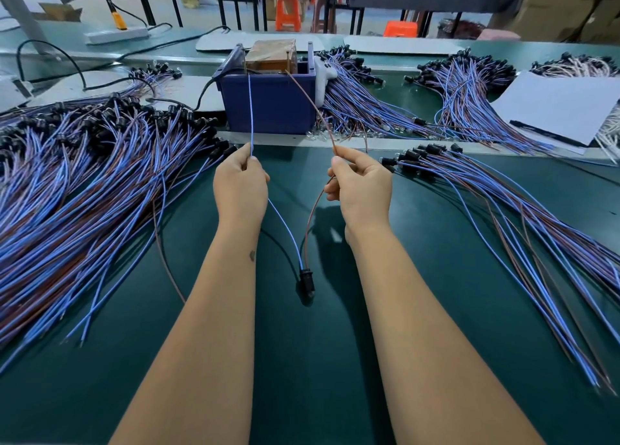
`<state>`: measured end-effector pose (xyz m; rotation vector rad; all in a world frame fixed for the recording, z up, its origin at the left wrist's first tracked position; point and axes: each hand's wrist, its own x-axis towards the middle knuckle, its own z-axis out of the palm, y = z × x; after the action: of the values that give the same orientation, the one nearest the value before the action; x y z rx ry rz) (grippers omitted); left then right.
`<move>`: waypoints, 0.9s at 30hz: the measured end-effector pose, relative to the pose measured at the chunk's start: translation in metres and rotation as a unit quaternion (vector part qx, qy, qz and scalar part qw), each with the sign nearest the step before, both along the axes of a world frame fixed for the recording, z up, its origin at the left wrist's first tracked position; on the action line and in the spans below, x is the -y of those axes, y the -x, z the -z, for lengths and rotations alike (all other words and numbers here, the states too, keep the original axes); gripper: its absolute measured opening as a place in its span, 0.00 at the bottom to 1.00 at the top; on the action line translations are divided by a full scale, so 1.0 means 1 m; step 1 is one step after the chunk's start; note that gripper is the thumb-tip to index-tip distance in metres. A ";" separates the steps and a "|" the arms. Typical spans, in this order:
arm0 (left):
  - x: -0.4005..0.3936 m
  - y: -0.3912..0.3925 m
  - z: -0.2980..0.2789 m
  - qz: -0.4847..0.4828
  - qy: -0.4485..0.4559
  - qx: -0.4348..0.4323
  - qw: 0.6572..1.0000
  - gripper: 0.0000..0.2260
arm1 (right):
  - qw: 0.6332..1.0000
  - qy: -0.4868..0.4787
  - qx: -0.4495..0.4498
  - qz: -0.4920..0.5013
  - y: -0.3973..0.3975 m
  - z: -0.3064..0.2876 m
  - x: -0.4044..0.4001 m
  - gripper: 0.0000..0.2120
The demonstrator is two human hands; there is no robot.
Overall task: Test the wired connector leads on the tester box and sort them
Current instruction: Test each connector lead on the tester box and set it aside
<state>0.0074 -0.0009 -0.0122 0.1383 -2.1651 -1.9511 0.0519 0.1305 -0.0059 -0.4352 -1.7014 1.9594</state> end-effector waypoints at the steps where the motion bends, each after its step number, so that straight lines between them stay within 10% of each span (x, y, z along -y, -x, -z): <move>1: 0.000 0.000 0.000 -0.001 -0.001 0.003 1.000 0.18 | 1.000 -0.002 0.000 -0.001 0.001 0.000 0.000 0.10; 27: 0.002 0.004 0.001 -0.013 -0.007 0.010 1.000 0.18 | 1.000 -0.007 -0.005 -0.015 0.004 0.001 0.001 0.10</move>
<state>0.0034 -0.0029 -0.0134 0.1892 -2.1511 -1.9590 0.0477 0.1296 -0.0074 -0.3961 -1.7245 1.9657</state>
